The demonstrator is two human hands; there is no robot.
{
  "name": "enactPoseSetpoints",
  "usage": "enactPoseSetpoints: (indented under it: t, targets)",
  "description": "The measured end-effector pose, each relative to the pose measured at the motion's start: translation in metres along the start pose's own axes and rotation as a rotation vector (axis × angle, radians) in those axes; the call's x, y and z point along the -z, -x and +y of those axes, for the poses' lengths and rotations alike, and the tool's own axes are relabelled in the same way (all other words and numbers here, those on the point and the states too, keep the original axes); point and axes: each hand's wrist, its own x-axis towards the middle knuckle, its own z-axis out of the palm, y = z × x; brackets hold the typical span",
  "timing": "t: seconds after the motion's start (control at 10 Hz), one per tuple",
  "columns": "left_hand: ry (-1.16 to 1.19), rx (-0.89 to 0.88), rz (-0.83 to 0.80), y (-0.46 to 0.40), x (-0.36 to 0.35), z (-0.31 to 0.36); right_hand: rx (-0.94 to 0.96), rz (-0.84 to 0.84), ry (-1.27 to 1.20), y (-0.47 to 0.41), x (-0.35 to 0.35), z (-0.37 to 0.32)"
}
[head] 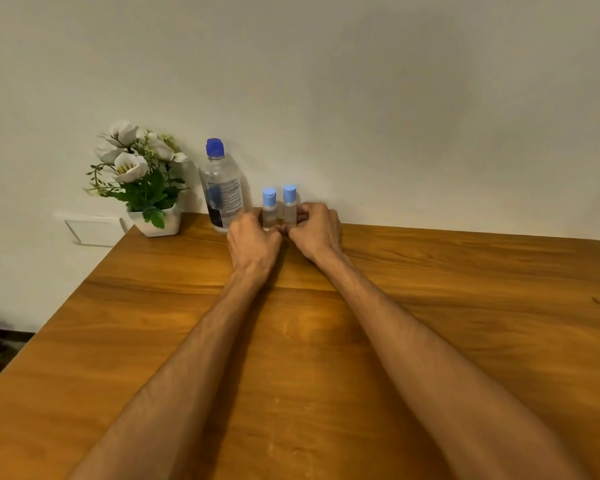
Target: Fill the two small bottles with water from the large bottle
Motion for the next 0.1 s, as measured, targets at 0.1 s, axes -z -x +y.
enactPoseSetpoints:
  t: [0.1]
  targets:
    - [0.032,0.039,0.025,0.0114,0.0016,-0.0012,-0.011,-0.017,0.017,0.0089,0.0,0.0016]
